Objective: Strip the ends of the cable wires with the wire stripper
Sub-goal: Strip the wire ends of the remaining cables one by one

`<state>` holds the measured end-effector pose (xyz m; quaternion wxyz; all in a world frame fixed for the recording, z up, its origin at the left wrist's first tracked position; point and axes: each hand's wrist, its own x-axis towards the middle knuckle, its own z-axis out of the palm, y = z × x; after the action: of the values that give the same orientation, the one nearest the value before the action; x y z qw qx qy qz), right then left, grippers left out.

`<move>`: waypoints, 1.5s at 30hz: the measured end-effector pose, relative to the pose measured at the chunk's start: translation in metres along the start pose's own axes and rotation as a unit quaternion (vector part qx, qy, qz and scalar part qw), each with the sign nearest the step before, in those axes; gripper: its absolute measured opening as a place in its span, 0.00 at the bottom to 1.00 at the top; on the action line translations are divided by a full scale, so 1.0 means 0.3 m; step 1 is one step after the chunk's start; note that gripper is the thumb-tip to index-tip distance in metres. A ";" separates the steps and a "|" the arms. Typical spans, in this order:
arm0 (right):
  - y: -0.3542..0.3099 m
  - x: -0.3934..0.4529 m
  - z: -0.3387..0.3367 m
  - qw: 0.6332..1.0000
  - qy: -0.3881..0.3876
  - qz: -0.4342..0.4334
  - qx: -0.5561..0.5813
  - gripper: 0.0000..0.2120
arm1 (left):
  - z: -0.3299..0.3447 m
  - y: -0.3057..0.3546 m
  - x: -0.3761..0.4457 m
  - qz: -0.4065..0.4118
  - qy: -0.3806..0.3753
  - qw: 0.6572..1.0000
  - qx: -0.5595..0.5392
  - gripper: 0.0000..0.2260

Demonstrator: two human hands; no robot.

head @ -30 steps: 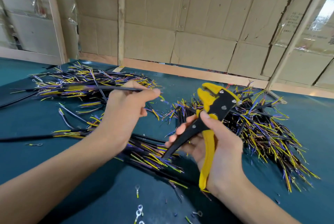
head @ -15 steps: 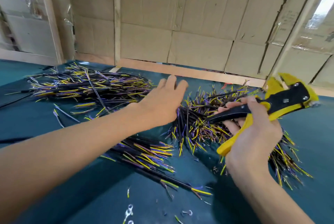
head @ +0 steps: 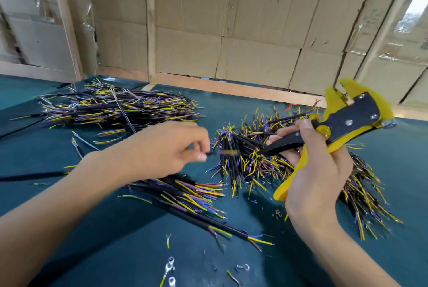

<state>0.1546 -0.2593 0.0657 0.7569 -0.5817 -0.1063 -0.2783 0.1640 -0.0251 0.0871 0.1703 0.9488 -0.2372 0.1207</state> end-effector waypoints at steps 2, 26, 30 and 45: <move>0.006 0.001 0.012 1.000 -0.025 0.009 0.010 0.08 | -0.001 0.000 -0.010 0.036 0.166 0.983 -0.066 0.03; 0.027 -0.030 0.067 0.939 -0.261 0.191 0.120 0.09 | 0.062 0.123 0.008 -0.055 0.252 0.703 -0.663 0.15; 0.014 -0.019 0.056 0.932 -0.311 0.185 0.027 0.13 | 0.069 0.128 0.010 -0.055 0.306 0.703 -0.640 0.17; 0.010 -0.048 0.079 0.955 -0.260 0.145 0.006 0.07 | 0.052 0.109 -0.006 -0.087 0.143 0.747 -0.643 0.23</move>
<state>0.1483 -0.2324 0.0635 0.7386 -0.6385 -0.2161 -0.0041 0.1488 -0.0574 0.0811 0.7817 0.6031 -0.1479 0.0583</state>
